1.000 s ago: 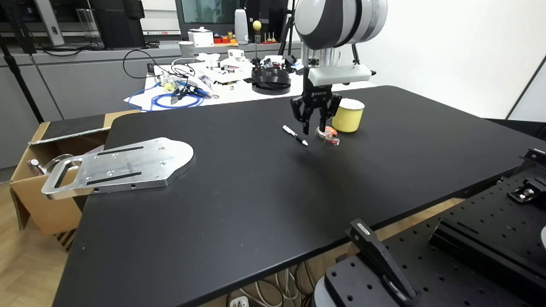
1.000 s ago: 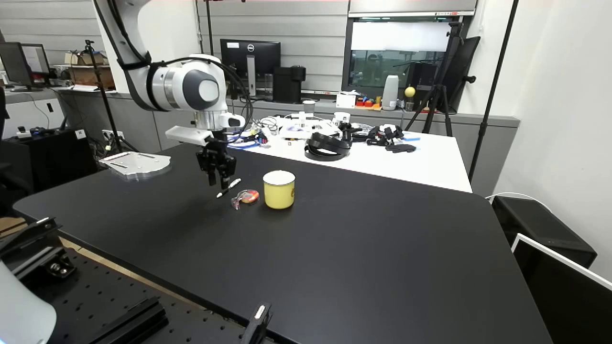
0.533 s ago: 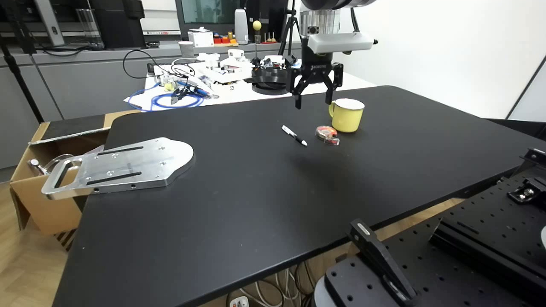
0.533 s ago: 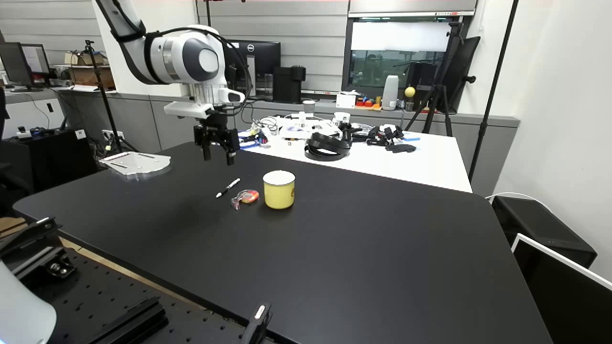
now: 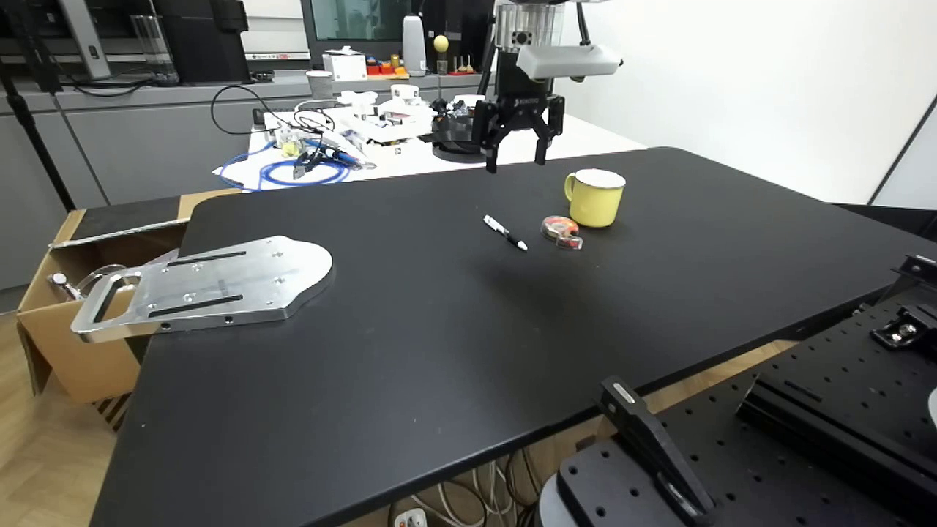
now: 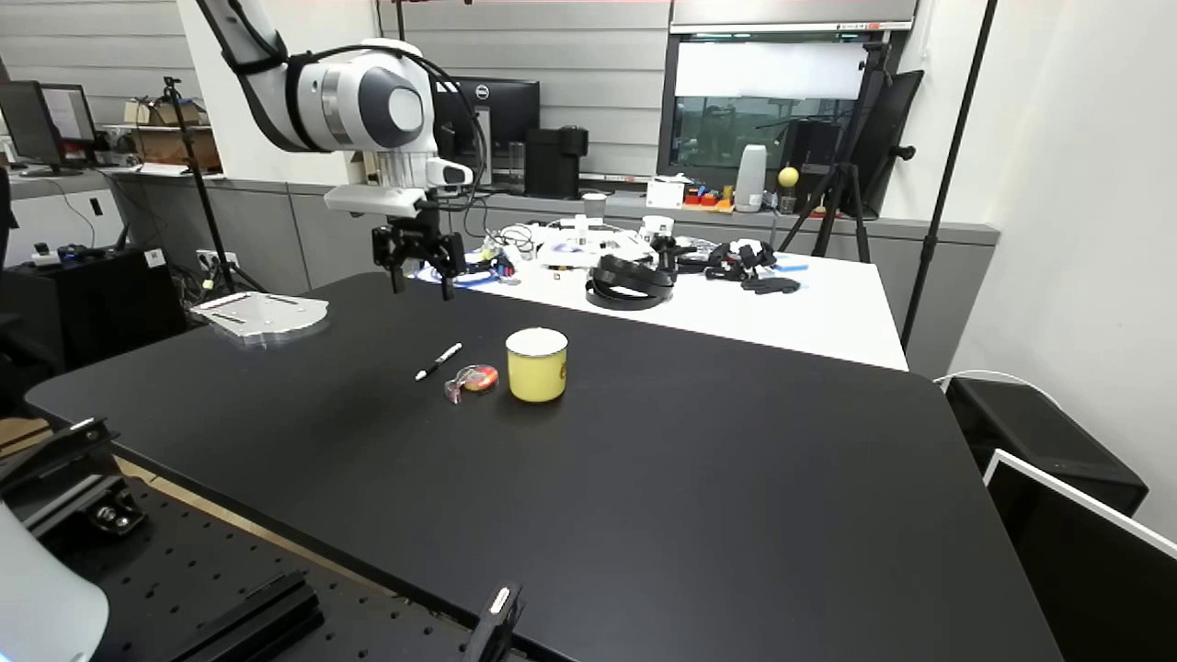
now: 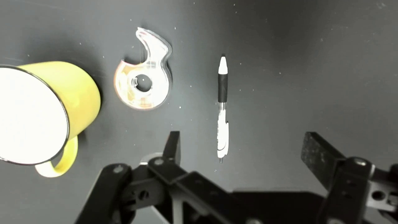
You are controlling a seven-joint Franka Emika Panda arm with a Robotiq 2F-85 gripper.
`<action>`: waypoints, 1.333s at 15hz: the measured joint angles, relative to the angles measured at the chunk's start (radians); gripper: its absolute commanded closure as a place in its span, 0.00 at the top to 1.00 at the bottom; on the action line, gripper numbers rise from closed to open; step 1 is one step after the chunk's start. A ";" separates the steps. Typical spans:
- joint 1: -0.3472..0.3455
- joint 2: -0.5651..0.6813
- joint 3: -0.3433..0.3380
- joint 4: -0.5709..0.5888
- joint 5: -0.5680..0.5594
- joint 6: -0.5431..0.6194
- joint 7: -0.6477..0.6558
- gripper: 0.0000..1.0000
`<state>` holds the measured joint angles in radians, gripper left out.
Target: Flip the pen in the cup
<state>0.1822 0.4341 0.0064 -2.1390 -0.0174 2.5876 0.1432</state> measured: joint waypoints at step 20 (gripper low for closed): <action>-0.021 0.292 0.010 0.232 -0.002 0.104 -0.047 1.00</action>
<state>0.1611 0.7265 0.0160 -1.9067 -0.0190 2.6919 0.0959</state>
